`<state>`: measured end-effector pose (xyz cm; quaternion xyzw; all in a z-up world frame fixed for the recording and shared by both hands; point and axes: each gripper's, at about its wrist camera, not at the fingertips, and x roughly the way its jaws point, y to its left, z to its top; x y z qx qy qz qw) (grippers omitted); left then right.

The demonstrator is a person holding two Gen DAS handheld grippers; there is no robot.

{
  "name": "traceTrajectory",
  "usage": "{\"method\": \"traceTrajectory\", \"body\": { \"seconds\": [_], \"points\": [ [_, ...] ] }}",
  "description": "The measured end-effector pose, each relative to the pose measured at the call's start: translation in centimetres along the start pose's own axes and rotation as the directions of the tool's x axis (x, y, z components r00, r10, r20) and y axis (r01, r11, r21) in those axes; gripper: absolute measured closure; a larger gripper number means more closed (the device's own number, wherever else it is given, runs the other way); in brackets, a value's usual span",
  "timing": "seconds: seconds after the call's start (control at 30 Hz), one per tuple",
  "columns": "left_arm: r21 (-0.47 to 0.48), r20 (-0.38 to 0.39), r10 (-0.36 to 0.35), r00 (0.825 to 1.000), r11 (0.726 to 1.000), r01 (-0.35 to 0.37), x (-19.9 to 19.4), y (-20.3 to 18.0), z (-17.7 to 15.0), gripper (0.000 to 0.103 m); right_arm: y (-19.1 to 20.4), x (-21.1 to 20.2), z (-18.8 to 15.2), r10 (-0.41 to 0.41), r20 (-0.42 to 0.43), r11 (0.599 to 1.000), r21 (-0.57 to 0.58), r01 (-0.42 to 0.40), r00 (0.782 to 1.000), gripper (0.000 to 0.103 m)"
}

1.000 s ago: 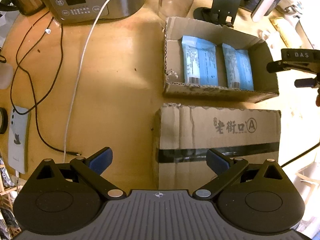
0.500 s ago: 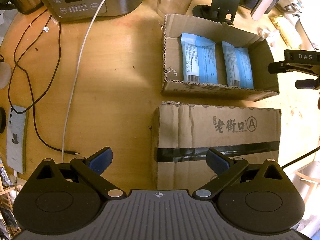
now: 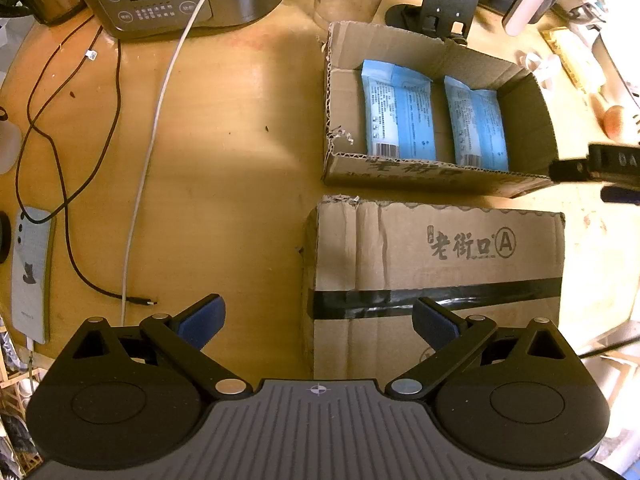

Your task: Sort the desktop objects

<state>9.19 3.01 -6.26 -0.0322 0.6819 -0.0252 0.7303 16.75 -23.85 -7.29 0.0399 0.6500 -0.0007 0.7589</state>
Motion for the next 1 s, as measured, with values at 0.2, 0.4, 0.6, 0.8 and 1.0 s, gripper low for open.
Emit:
{"method": "traceTrajectory", "body": {
  "seconds": [0.2,0.4,0.6,0.8,1.0],
  "points": [
    [0.006,0.005,0.041,0.999,0.999,-0.041,0.2,-0.3,-0.1,0.000,0.2,-0.7,-1.8,-0.024,0.002,0.999,-0.023,0.024,1.000,0.000],
    [0.018,0.009,0.083,0.996,0.996,-0.083,0.2,-0.5,-0.4,0.000,0.5,-1.1,-3.3,-0.037,-0.006,0.998,-0.045,0.036,0.999,0.000],
    [0.023,0.007,0.103,0.995,0.994,-0.103,0.2,-0.8,-0.6,0.000,0.9,-1.5,-4.8,-0.043,-0.015,0.998,-0.056,0.043,0.999,0.000],
    [0.023,0.013,0.131,0.991,0.991,-0.132,0.2,-0.9,-0.7,0.000,1.0,-1.5,-6.0,-0.037,-0.025,0.998,-0.058,0.035,0.999,0.000],
    [0.015,0.013,0.150,0.989,0.989,-0.150,0.3,-0.9,-0.9,0.000,0.8,-1.5,-6.7,-0.037,-0.039,0.997,-0.074,0.034,0.999,0.000]
  ]
}}
